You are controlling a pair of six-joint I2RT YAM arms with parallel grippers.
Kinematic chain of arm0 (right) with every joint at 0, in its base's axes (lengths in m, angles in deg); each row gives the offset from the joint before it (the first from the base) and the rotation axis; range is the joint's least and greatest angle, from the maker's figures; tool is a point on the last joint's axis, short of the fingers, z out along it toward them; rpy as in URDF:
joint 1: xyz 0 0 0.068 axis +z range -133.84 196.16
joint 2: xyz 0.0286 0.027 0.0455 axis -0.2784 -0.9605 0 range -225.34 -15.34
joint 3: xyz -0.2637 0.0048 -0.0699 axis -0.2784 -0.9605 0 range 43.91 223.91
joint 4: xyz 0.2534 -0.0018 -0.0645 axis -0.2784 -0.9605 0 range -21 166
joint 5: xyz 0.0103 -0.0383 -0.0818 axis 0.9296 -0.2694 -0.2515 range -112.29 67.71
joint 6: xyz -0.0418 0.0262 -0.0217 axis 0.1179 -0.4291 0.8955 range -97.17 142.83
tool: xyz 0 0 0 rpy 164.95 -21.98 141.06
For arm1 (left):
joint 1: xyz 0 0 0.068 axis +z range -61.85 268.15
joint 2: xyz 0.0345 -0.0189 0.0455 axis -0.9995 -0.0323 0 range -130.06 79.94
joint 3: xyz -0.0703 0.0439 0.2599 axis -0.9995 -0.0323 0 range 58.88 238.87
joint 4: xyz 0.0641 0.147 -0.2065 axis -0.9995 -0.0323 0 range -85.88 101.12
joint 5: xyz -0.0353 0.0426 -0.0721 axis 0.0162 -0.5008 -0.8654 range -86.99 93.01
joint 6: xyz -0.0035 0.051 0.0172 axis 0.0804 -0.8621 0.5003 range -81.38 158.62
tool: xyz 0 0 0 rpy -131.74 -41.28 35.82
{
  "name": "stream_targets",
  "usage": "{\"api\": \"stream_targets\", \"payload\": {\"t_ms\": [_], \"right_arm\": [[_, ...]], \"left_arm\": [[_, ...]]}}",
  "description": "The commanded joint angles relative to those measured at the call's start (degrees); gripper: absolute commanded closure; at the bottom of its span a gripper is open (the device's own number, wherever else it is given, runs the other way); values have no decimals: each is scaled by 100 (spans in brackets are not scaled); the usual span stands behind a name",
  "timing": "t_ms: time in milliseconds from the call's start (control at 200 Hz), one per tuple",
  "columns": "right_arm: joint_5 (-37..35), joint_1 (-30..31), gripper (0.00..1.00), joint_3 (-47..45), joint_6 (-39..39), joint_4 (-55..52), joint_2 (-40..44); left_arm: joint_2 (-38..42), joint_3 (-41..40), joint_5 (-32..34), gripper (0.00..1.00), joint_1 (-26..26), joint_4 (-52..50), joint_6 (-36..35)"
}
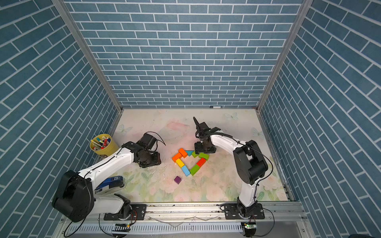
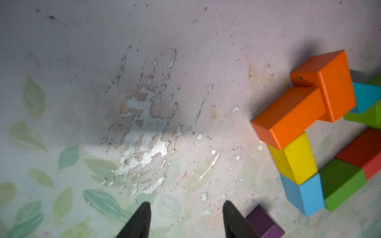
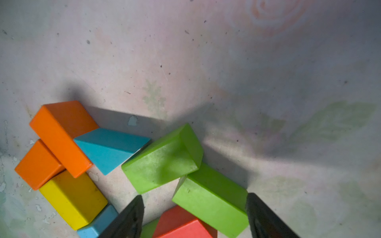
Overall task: Assemble a heart with building blocks
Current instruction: Adjust the building block at the center of the board.
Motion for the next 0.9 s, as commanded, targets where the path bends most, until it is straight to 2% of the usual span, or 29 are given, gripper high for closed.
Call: {"api": "stream_targets", "payload": {"t_ms": [0, 895], "right_arm": [[111, -11, 21, -120, -24, 86, -26], [142, -12, 17, -409, -248, 287, 146]], "left_arm": [[-12, 39, 63, 41, 59, -149, -67], [7, -10, 129, 41, 67, -157, -94]]}}
